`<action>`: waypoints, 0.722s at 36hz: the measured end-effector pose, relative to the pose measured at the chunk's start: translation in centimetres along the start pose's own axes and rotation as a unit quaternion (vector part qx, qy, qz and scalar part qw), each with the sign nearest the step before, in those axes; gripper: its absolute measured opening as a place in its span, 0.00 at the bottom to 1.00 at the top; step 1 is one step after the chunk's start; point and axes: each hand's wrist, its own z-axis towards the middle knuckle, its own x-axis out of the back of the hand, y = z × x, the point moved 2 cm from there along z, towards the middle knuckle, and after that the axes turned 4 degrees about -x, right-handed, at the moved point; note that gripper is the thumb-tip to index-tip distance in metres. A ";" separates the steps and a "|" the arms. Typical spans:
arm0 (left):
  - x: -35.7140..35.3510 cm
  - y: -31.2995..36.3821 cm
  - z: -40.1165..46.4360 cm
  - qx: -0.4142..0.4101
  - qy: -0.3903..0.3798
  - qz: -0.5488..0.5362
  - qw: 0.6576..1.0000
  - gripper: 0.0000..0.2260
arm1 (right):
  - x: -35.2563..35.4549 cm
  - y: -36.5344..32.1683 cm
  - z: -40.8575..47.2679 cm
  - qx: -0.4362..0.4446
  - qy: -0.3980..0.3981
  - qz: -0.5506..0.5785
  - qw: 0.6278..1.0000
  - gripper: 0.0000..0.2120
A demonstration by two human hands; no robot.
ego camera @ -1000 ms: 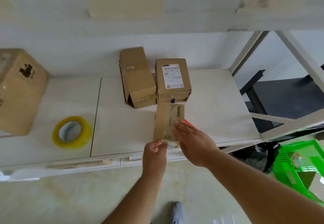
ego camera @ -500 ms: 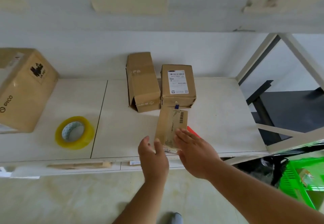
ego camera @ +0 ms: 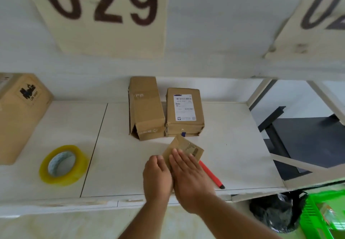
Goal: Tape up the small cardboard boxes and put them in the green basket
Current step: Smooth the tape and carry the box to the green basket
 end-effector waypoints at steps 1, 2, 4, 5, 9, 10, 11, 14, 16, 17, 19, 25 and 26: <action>-0.3 0.4 -0.1 0.054 0.018 -0.009 0.998 0.16 | -0.3 -0.1 0.0 0.000 0.011 0.005 1.000 0.30; -0.4 0.7 -0.2 0.081 0.030 -0.010 0.996 0.16 | -0.7 0.1 0.3 0.001 0.014 0.005 1.000 0.31; -0.3 0.8 -0.3 0.084 0.039 0.007 0.996 0.17 | -0.8 0.7 0.8 -0.010 0.018 -0.005 1.000 0.31; -0.3 0.7 -0.4 0.076 0.041 0.019 0.996 0.18 | -0.7 1.1 1.1 -0.016 0.016 -0.004 1.000 0.30; -0.3 1.1 -1.0 0.044 0.060 0.044 0.996 0.18 | 0.1 1.8 3.0 -0.049 -0.004 0.019 0.999 0.34; -0.2 1.2 -1.1 0.038 0.064 0.047 0.996 0.18 | 0.2 1.8 3.5 -0.056 -0.003 0.014 0.998 0.35; -0.2 1.3 -1.1 0.036 0.064 0.054 0.996 0.18 | 0.5 1.8 3.8 -0.065 -0.007 0.007 0.998 0.37; 0.0 1.2 -1.0 0.047 0.051 0.081 0.994 0.19 | 0.7 2.0 5.3 -0.118 -0.014 0.008 0.993 0.41; 0.0 1.1 -1.0 0.049 0.043 0.091 0.994 0.19 | 1.1 2.2 6.5 -0.147 0.014 0.008 0.989 0.44; 0.0 1.0 -0.9 0.047 0.043 0.093 0.994 0.19 | 1.4 2.2 7.0 -0.158 0.022 0.001 0.987 0.45; -0.1 0.8 -1.0 0.042 0.044 0.102 0.993 0.19 | 1.8 2.6 7.9 -0.177 0.023 -0.006 0.984 0.45; -0.5 0.4 -0.4 0.044 0.064 0.081 0.994 0.19 | 2.7 4.0 9.3 -0.191 -0.013 0.058 0.980 0.39; -0.5 0.6 -0.3 0.044 0.065 0.082 0.994 0.19 | 2.8 4.1 9.2 -0.191 -0.017 0.065 0.979 0.38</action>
